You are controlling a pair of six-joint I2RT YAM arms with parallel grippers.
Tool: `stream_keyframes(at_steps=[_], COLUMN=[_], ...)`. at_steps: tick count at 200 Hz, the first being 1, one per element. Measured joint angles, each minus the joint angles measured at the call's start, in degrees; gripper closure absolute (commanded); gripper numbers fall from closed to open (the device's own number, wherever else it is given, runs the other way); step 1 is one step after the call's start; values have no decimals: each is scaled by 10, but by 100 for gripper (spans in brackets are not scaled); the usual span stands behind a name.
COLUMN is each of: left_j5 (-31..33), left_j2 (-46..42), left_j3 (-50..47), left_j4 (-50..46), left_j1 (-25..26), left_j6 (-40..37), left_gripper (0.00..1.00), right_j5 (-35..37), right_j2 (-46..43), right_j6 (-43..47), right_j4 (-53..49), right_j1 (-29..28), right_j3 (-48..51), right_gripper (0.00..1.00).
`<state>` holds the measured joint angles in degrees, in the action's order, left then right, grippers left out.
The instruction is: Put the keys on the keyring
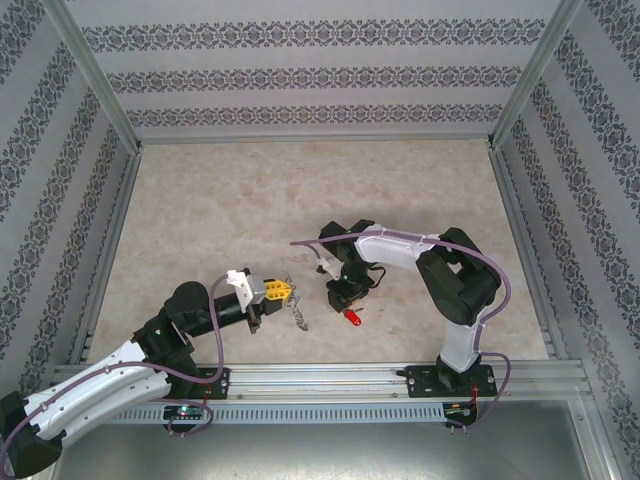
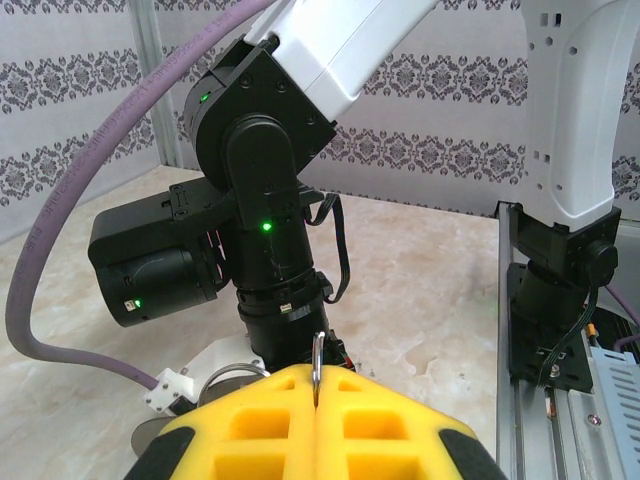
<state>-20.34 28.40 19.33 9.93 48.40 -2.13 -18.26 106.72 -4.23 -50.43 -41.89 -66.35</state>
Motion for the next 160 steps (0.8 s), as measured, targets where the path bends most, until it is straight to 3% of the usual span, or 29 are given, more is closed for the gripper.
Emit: stream_keyframes(at_steps=[160], left_j5=[0], left_j2=[6], left_j3=[0], left_j4=[0], left_j1=[0], left_j6=[0], left_gripper=[100], right_j5=[0], right_j2=[-20], right_j6=[-3], right_j4=[-2], right_j1=[-8], right_j3=[1], right_gripper=[88])
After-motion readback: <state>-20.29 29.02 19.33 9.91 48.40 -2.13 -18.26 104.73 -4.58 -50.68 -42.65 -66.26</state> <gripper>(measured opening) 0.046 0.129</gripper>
